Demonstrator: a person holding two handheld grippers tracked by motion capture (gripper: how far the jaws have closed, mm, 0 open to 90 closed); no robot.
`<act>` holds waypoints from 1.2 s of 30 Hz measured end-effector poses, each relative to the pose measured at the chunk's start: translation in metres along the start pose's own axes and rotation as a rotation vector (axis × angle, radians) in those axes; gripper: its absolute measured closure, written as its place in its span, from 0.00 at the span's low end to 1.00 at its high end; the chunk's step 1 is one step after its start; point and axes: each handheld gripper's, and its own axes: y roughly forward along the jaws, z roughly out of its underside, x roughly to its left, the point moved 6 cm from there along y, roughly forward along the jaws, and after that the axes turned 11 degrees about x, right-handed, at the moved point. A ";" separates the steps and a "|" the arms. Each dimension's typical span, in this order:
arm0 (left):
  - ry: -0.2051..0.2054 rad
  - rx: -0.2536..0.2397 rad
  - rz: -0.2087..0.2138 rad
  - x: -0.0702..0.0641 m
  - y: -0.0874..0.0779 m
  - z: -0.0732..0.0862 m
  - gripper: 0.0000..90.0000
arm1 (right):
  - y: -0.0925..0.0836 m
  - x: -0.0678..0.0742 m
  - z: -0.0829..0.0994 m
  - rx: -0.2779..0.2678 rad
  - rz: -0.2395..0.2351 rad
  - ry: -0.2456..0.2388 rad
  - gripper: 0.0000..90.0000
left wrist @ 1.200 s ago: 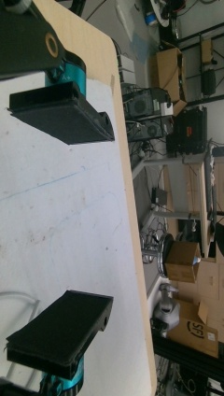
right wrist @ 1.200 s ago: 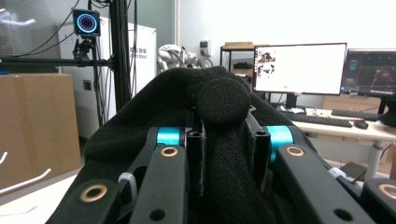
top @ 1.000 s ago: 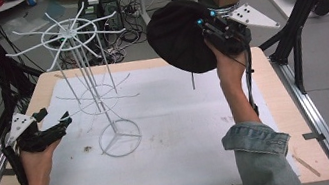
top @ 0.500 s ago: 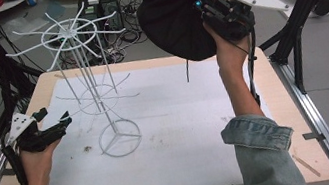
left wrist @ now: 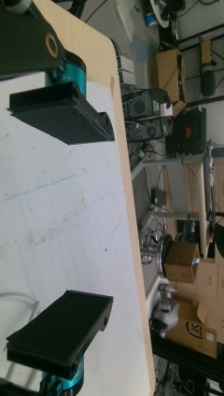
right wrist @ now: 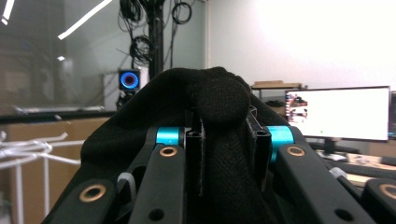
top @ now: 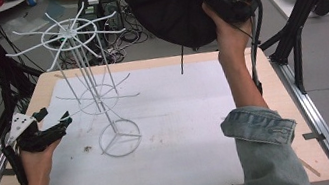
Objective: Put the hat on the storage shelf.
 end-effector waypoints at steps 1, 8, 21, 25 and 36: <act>0.002 0.003 -0.001 0.001 0.000 0.000 0.20 | 0.000 0.000 -0.002 -0.005 -0.009 0.011 0.83; -0.004 0.001 -0.003 0.002 0.000 0.001 0.20 | 0.003 0.003 -0.013 -0.029 -0.031 0.014 0.83; -0.006 -0.003 0.002 0.000 -0.001 0.000 0.20 | 0.002 0.021 -0.027 -0.046 -0.084 0.022 0.83; -0.002 -0.002 0.003 0.000 -0.001 0.000 0.20 | 0.001 0.024 -0.029 -0.045 -0.096 0.030 0.83; -0.002 -0.004 0.009 -0.001 -0.001 0.000 0.20 | -0.002 0.033 -0.037 -0.050 -0.137 0.069 0.83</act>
